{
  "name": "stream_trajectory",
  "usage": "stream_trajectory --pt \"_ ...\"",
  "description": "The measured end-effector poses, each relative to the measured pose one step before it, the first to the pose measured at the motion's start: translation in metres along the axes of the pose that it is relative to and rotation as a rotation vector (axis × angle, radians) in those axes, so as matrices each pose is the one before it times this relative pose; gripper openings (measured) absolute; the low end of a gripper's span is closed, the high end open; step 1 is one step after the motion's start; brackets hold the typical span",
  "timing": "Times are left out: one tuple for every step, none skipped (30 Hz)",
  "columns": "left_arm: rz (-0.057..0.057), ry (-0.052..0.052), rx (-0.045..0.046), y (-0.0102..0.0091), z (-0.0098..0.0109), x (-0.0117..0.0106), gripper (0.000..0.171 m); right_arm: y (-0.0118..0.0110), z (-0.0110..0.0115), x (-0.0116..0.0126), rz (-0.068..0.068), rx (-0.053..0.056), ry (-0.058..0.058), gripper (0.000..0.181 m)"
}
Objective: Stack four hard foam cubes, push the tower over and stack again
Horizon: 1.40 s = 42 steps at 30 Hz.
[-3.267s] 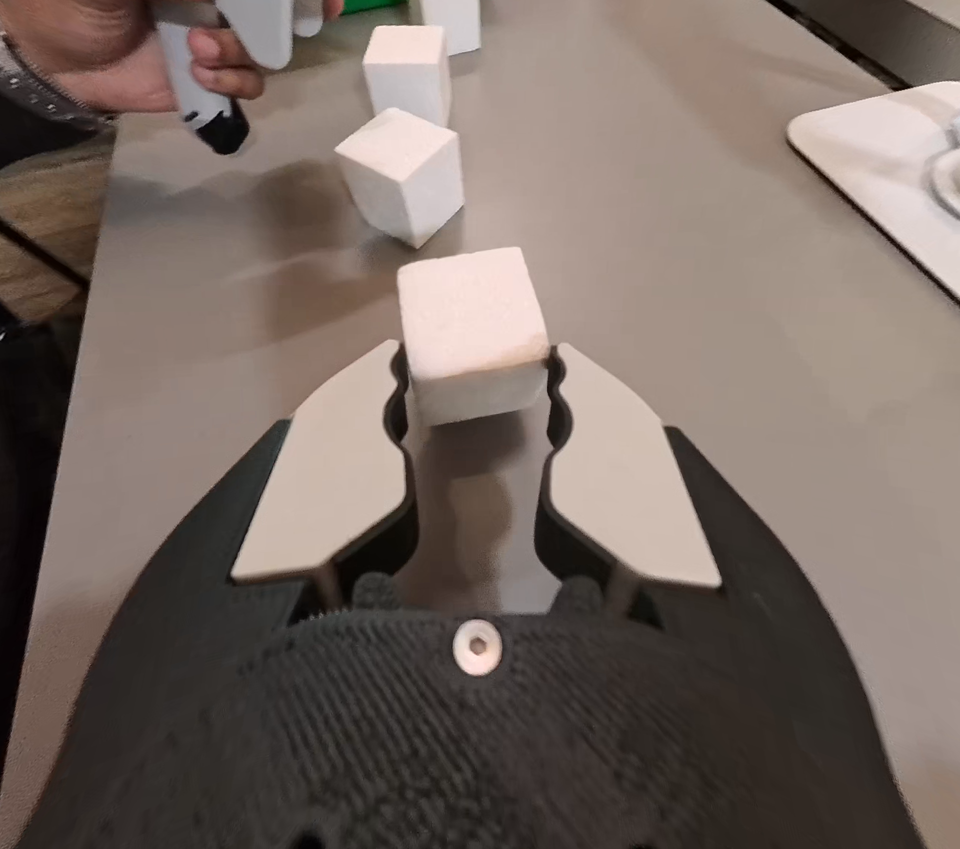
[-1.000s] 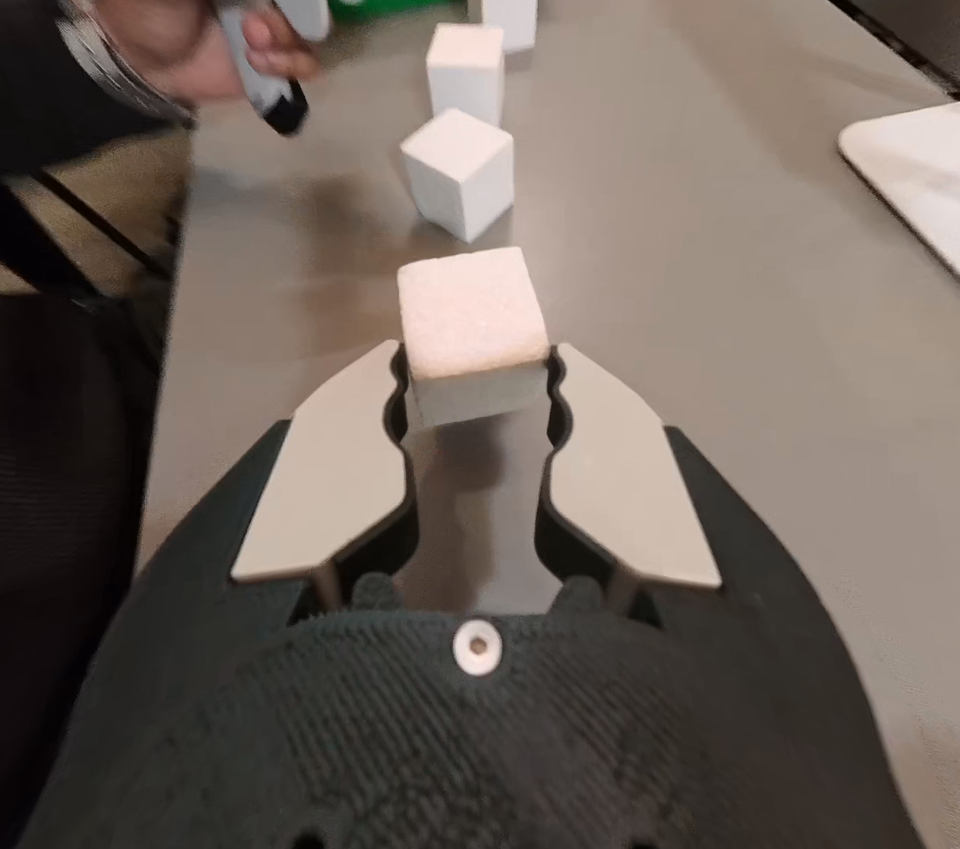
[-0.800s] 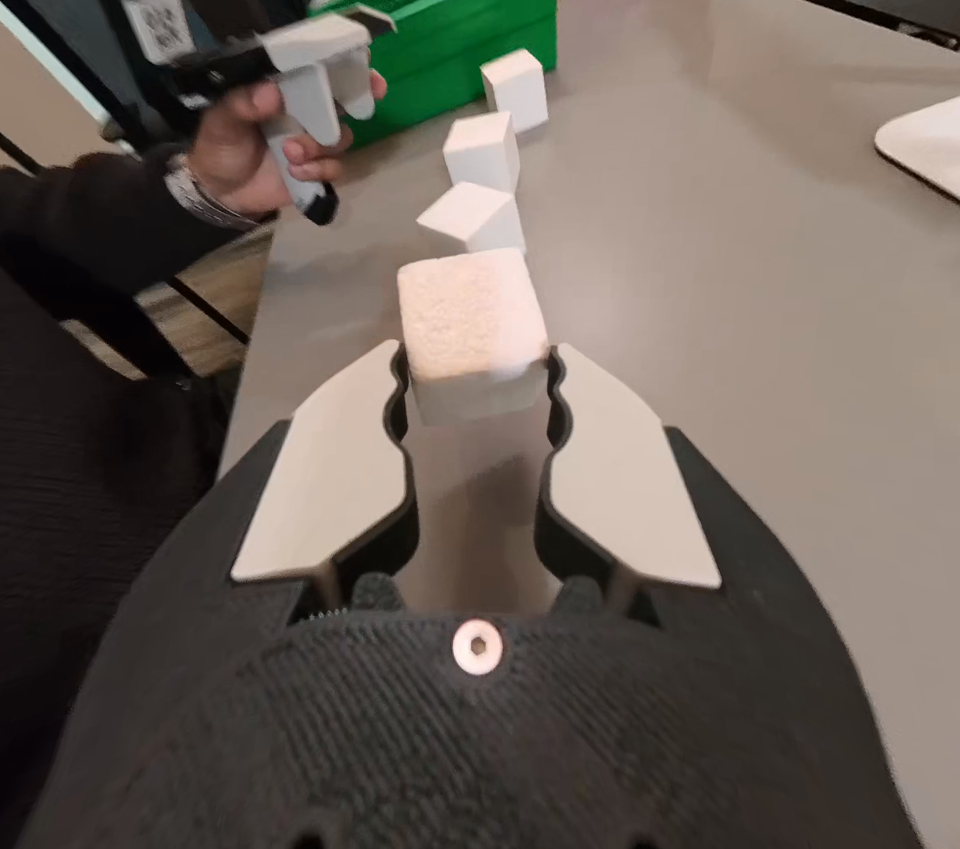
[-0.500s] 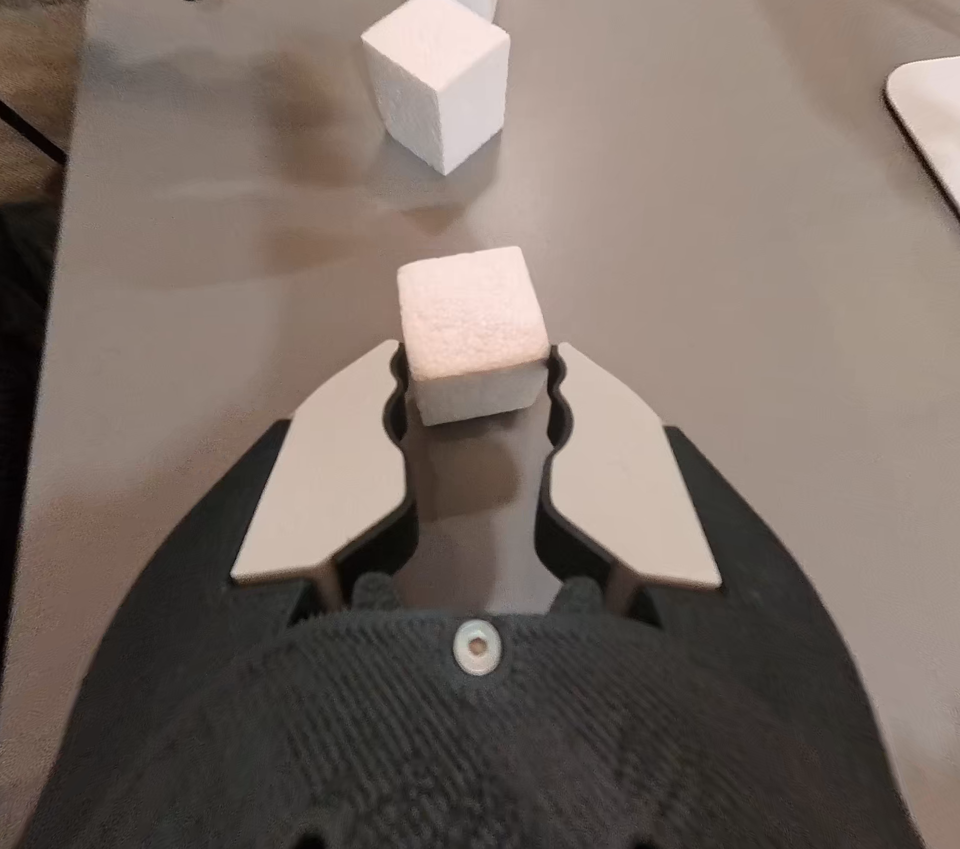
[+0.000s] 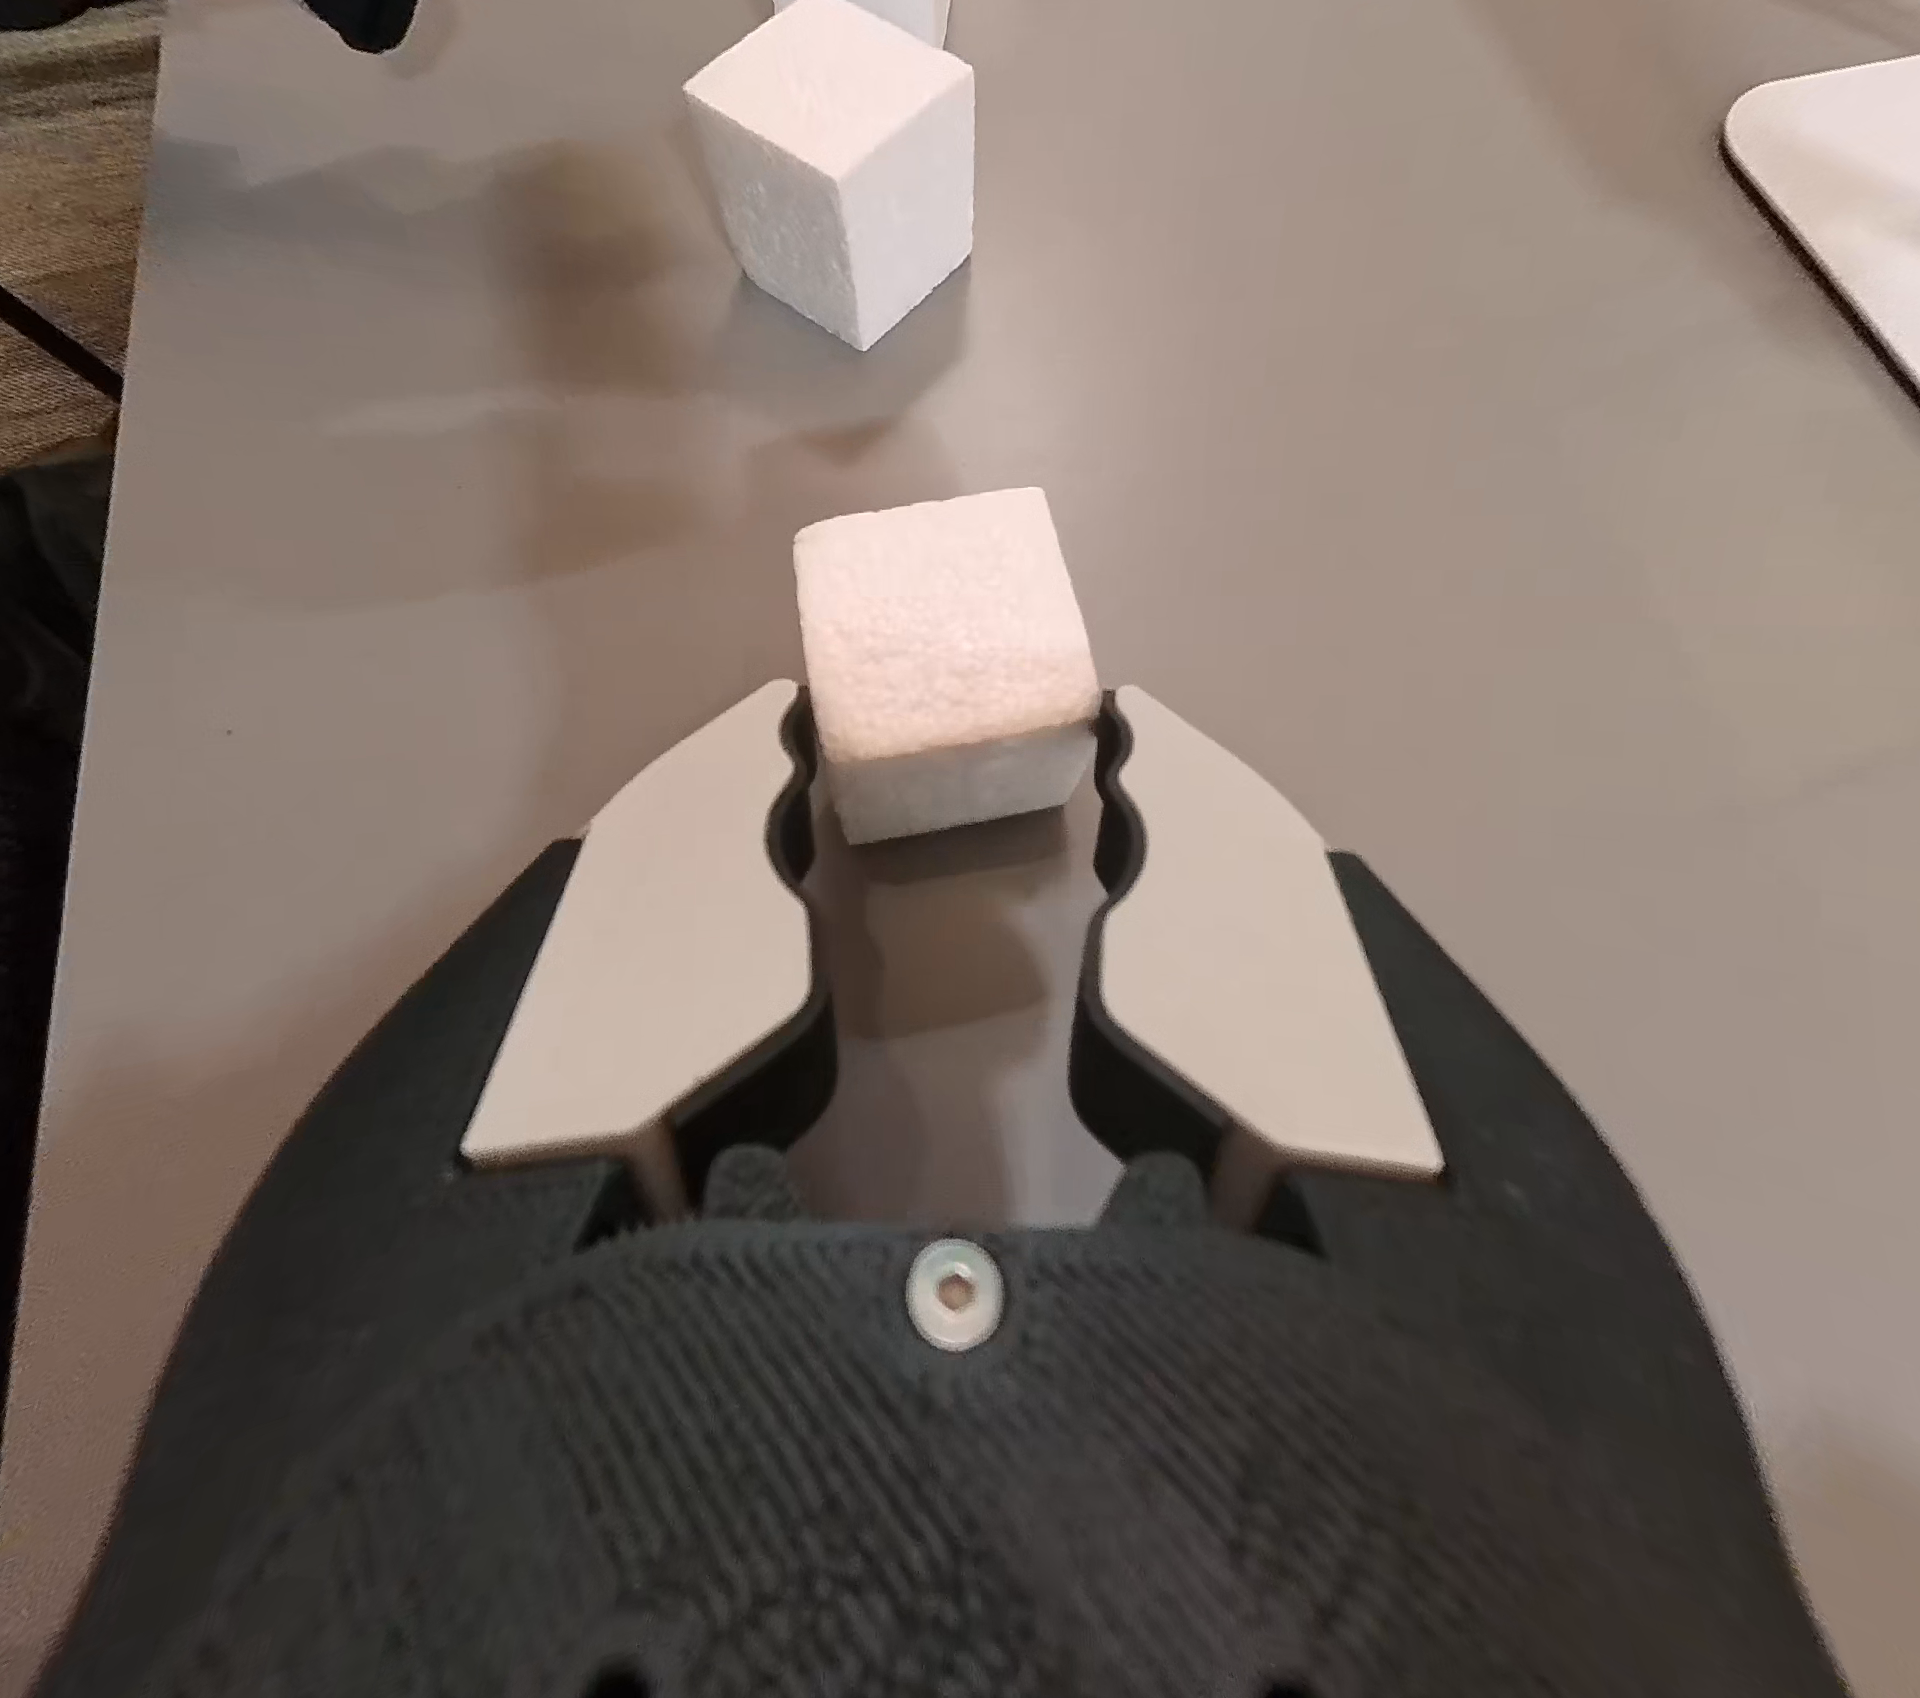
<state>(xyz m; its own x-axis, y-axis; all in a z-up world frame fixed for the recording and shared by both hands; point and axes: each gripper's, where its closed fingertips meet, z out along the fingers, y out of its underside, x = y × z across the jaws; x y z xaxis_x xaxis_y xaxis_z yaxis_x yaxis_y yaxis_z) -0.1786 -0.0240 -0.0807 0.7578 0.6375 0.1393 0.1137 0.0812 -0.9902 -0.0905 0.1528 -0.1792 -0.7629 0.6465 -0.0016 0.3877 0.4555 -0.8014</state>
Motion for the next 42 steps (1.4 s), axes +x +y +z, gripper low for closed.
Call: stream_trajectory --pt "-0.002 0.0033 0.00001 0.0 0.00086 0.00065 0.034 0.00048 0.00028 -0.00059 -0.0036 -0.0009 0.0049 0.053" --pt "-0.0017 0.0034 -0.00067 0.00019 0.00103 0.00067 0.034 0.00023 0.00026 -0.00067 0.0002 0.001 0.0026 0.053" --pt "-0.001 0.0026 -0.00056 0.0001 0.00091 0.00067 0.034 0.00012 0.00003 -0.00094 0.0027 0.0014 -0.0013 0.053" --pt "0.0004 0.0028 -0.00083 0.00016 0.0009 0.00075 0.034 0.00007 -0.00026 -0.00055 0.0019 0.0 0.0002 0.053" --pt "0.0016 0.002 -0.00129 0.00025 0.00082 0.00075 0.034 0.00045 -0.0003 0.00004 -0.001 -0.0014 0.0038 0.054" --pt "0.0024 0.0016 -0.00119 0.00024 0.00077 0.00073 0.034 0.00053 -0.00031 0.00078 -0.0017 -0.0023 0.0085 0.057" --pt "0.0024 0.0016 -0.00143 0.00028 0.00061 0.00074 0.034 0.00057 -0.00041 0.00086 -0.0008 -0.0018 0.0064 0.059" --pt "0.0021 0.0015 -0.00139 0.00025 0.00046 0.00062 0.034 0.00042 -0.00043 -0.00023 0.0019 0.0004 -0.002 0.059" --pt "0.0019 0.001 -0.00121 0.00031 0.00046 0.00041 0.034 0.0001 -0.00033 -0.00045 0.0048 0.002 -0.0048 0.06" --pt "0.0016 0.0006 -0.00136 0.00022 0.00023 0.00036 0.034 0.00012 -0.00025 0.00028 0.0039 0.0009 -0.0005 0.06" --pt "0.0007 0.0006 -0.00143 0.00029 0.0002 0.00012 0.034 0.00034 -0.00022 0.00012 0.0002 -0.0007 0.0001 0.06" --pt "-0.0001 0.0006 -0.00134 0.00028 0.00012 0.00012 0.034 0.00012 -0.0001 0.00014 -0.0015 -0.0006 0.0008 0.06" --pt "-0.0005 -0.0001 -0.00046 0.00005 0.00003 -0.00005 0.034 0.00007 -0.0002 0.00009 -0.0014 -0.0005 0.0011 0.06" --pt "-0.0006 -0.0005 0.00077 -0.00012 -0.00004 -0.00022 0.034 -0.00005 -0.00008 -0.00002 -0.0013 -0.0003 0.0003 0.06" --pt "-0.0011 -0.0003 0.00069 -0.00011 -0.00004 -0.00016 0.034 0.00007 -0.00014 0.00005 -0.0012 0.0004 0.0004 0.06" --pt "-0.0015 0.0 0.00005 -0.00004 -0.00003 -0.00017 0.034 0.00014 0.0 -0.00005 -0.0005 -0.0002 -0.0001 0.06" --pt "-0.0014 0.0004 -0.00067 0.00014 0.00006 -0.00015 0.034 0.00022 0.00011 0.00016 0.0004 -0.0007 -0.0002 0.06" --pt "-0.0011 0.0001 -0.00081 0.00017 0.00013 -0.00015 0.034 0.00021 0.00009 -0.00003 0.0006 -0.0004 -0.001 0.06" --pt "-0.0009 -0.0001 0.00006 -0.00004 0.00005 -0.00016 0.034 0.00025 0.00007 -0.00031 0.0011 -0.0006 -0.0029 0.06" --pt "-0.0008 0.0001 0.00024 -0.00006 -0.00008 -0.00013 0.034 0.00041 0.00015 0.00005 0.0009 -0.0019 -0.0003 0.06" --pt "-0.0006 -0.0002 0.00005 -0.00003 -0.00001 -0.00013 0.034 0.00039 0.00019 0.00014 -0.0005 -0.0021 0.0002 0.06" --pt "-0.0003 -0.0001 -0.00019 0.00012 -0.00009 -0.00006 0.034 0.00034 0.00019 -0.00024 0.0 -0.0014 -0.0019 0.059" --pt "-0.0006 0.0001 -0.00071 0.00007 -0.00007 -0.00008 0.034 0.00029 0.00025 -0.00003 0.0007 -0.0014 -0.0005 0.059" --pt "-0.001 -0.0001 -0.00041 0.00002 0.00002 -0.00016 0.034 0.0001 0.00026 -0.00022 -0.0007 -0.0006 -0.0005 0.059" --pt "-0.0007 -0.0002 0.00047 -0.00007 -0.00004 -0.00004 0.034 0.00004 0.00029 -0.00018 -0.0012 -0.0001 -0.0005 0.059" --pt "-0.0003 -0.0002 0.00043 -0.00016 -0.00005 -0.00006 0.034 0.00009 0.00036 -0.00004 -0.0012 -0.0016 0.001 0.058" --pt "-0.0001 -0.0002 -0.00019 0.00002 -0.00001 -0.00002 0.034 0.00005 0.00018 -0.00012 -0.0019 -0.0009 0.0007 0.058" --pt "-0.0002 0.0 -0.0004 0.00004 0.00003 -0.00006 0.034 0.00002 0.00013 -0.00019 -0.0011 0.0 -0.0005 0.058" --pt "-0.0005 -0.0001 -0.00049 0.00006 0.00011 0.00001 0.034 0.00019 0.00004 -0.00007 -0.0001 -0.0012 -0.0001 0.058" --pt "-0.0002 0.0002 -0.00044 0.00005 0.00011 0.00003 0.034 0.00016 0.00001 0.0 0.0001 -0.0007 0.0001 0.058" --pt "0.0002 0.0001 -0.00067 0.00009 0.00003 0.00007 0.034 0.00002 -0.00008 0.00019 0.0 0.0006 0.0005 0.058" --pt "0.0004 0.0002 -0.00128 0.00028 0.00007 0.00011 0.034 -0.00001 -0.00006 0.00006 0.0003 0.0008 -0.0004 0.057" --pt "0.0004 -0.0004 -0.00044 0.00005 0.00011 -0.0001 0.034 -0.00002 0.00001 0.00014 0.0005 0.0002 0.0003 0.057" --pt "0.0004 -0.0005 0.00038 -0.00014 -0.00012 -0.00007 0.034 -0.00013 -0.00003 0.00019 -0.0003 0.0004 0.0012 0.057" --pt "0.0001 -0.0001 0.0 0.0 0.0 -0.00003 0.034 -0.00011 0.00009 0.00005 -0.0008 0.0005 0.0004 0.057" --pt "-0.0002 -0.0005 0.00001 -0.00011 -0.00008 -0.0001 0.034 0.00002 0.00006 -0.00005 -0.0005 -0.0009 0.0004 0.057" --pt "-0.0004 -0.0006 0.0006 -0.0001 -0.00005 -0.00024 0.034 0.00005 0.00001 0.00002 -0.0006 -0.0007 0.0003 0.057" --pt "-0.0003 -0.001 0.00094 -0.00022 -0.00015 -0.00014 0.034 -0.00018 -0.00017 0.00004 -0.0004 0.0009 0.0001 0.057" --pt "0.0002 -0.002 0.00157 -0.00032 -0.00005 -0.00039 0.034 -0.00027 -0.00057 0.0002 0.0 0.001 0.0006 0.057" --pt "0.0002 -0.0027 0.00183 -0.00035 -0.00025 -0.00052 0.034 -0.0005 -0.00103 0.00075 0.0004 0.0022 0.0026 0.058" --pt "-0.0005 -0.0022 0.00155 -0.00041 -0.00019 -0.00033 0.034 -0.00131 -0.00163 0.00144 0.0022 0.0057 0.0057 0.059" --pt "-0.0017 -0.0018 0.00059 -0.00013 -0.00014 -0.00052 0.034 -0.00223 -0.00231 0.00176 0.0074 0.0095 0.0072 0.06"
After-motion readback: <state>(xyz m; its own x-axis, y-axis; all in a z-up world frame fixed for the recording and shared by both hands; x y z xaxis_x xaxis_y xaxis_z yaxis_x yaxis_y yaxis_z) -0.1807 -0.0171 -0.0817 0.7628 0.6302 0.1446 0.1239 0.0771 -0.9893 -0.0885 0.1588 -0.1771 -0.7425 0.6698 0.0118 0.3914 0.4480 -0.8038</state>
